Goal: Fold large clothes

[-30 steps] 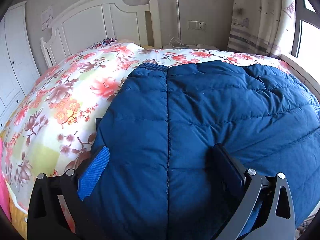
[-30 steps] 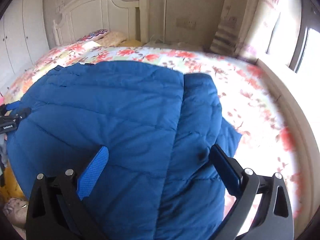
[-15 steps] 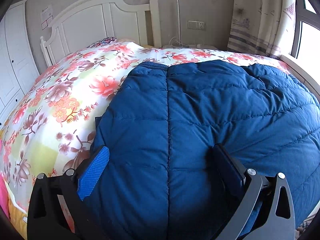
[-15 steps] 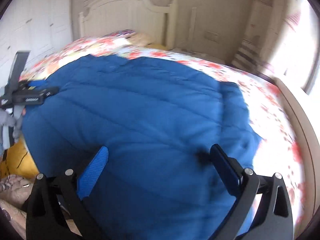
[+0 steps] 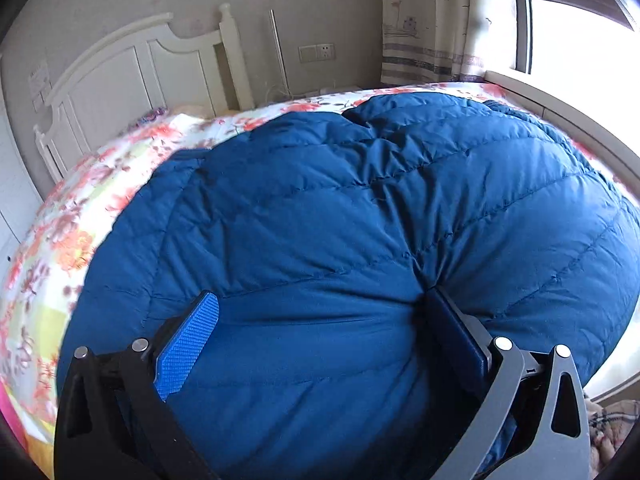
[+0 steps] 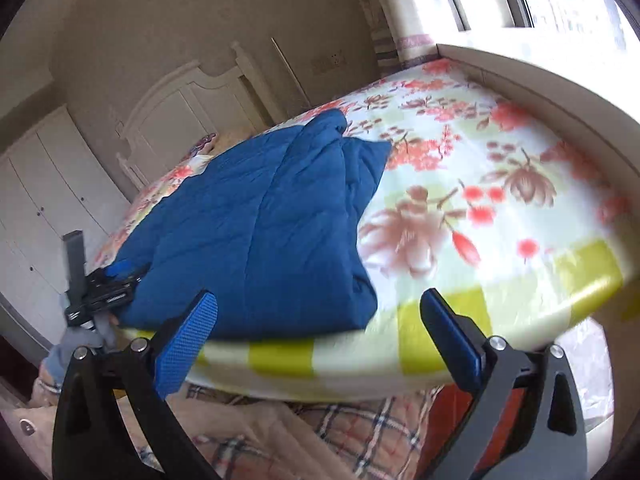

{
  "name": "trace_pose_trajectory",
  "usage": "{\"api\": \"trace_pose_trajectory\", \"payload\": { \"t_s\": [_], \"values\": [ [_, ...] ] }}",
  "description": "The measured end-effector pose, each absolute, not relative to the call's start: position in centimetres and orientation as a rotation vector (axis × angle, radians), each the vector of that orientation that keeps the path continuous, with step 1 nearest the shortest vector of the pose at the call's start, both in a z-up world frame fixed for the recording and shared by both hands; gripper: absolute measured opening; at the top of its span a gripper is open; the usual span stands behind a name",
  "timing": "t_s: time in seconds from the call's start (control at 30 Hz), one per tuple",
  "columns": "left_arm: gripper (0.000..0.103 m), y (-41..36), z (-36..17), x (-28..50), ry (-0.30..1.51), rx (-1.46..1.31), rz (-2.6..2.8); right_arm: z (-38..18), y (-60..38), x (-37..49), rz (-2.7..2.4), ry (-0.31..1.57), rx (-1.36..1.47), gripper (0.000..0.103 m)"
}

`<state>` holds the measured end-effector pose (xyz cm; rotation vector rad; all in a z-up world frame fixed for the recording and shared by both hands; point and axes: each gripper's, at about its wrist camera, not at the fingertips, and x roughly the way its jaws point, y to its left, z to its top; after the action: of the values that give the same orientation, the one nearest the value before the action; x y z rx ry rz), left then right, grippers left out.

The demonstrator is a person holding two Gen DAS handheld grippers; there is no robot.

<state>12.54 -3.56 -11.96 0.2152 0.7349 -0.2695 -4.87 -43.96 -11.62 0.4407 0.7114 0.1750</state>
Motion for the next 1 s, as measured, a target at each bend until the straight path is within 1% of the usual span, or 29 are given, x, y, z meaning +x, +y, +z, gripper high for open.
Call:
{"api": "trace_pose_trajectory", "payload": {
  "t_s": [0.13,0.27,0.33,0.5,0.57,0.67,0.7,0.73,0.77,0.8,0.83,0.9,0.93,1.0],
  "values": [
    [0.099,-3.6,-11.9,12.8,0.751,0.228,-0.276,-13.6,-42.0,-6.1,0.256,0.744,0.519,0.100],
    [0.099,-3.3,-12.2,12.8,0.751,0.221,-0.291,-14.0,-40.0,-3.3,0.313,0.771,0.541,0.101],
    [0.099,-3.4,-12.3,12.7,0.756,0.215,-0.296,-13.8,-38.8,-2.3,0.315,0.779,0.525,0.100],
    [0.099,-3.6,-12.4,13.0,0.764,0.220,-0.309,-13.5,-36.5,3.3,0.268,0.809,0.512,0.101],
    [0.099,-3.5,-12.5,13.0,0.765,0.225,-0.321,-13.3,-36.1,5.9,0.222,0.817,0.597,0.101],
    [0.099,-3.6,-12.6,13.0,0.765,0.230,-0.328,-13.6,-37.0,9.4,0.147,0.770,0.762,0.101],
    [0.099,-3.7,-12.6,13.0,0.761,0.232,-0.325,-13.6,-37.0,10.5,0.127,0.747,0.778,0.100],
    [0.099,-3.8,-12.7,13.0,0.758,0.234,-0.317,-13.6,-36.9,11.4,0.138,0.721,0.780,0.085],
    [0.099,-3.8,-12.7,13.2,0.757,0.231,-0.311,-13.6,-37.0,11.8,0.147,0.699,0.776,0.065],
    [0.099,-3.7,-12.6,13.3,0.759,0.225,-0.313,-13.7,-37.4,11.8,0.147,0.670,0.774,0.047],
    [0.099,-3.7,-12.4,13.4,0.770,0.222,-0.318,-13.8,-37.9,11.5,0.197,0.627,0.791,0.039],
    [0.098,-3.4,-11.5,13.7,0.812,0.192,-0.345,-13.8,-38.6,10.5,0.235,0.588,0.798,0.033],
    [0.098,-3.0,-10.8,13.8,0.828,0.149,-0.371,-13.7,-39.1,9.7,0.245,0.570,0.795,0.031],
    [0.098,-2.5,-9.2,13.7,0.802,0.079,-0.382,-13.4,-39.5,8.2,0.256,0.538,0.784,0.030]
  ]
}}
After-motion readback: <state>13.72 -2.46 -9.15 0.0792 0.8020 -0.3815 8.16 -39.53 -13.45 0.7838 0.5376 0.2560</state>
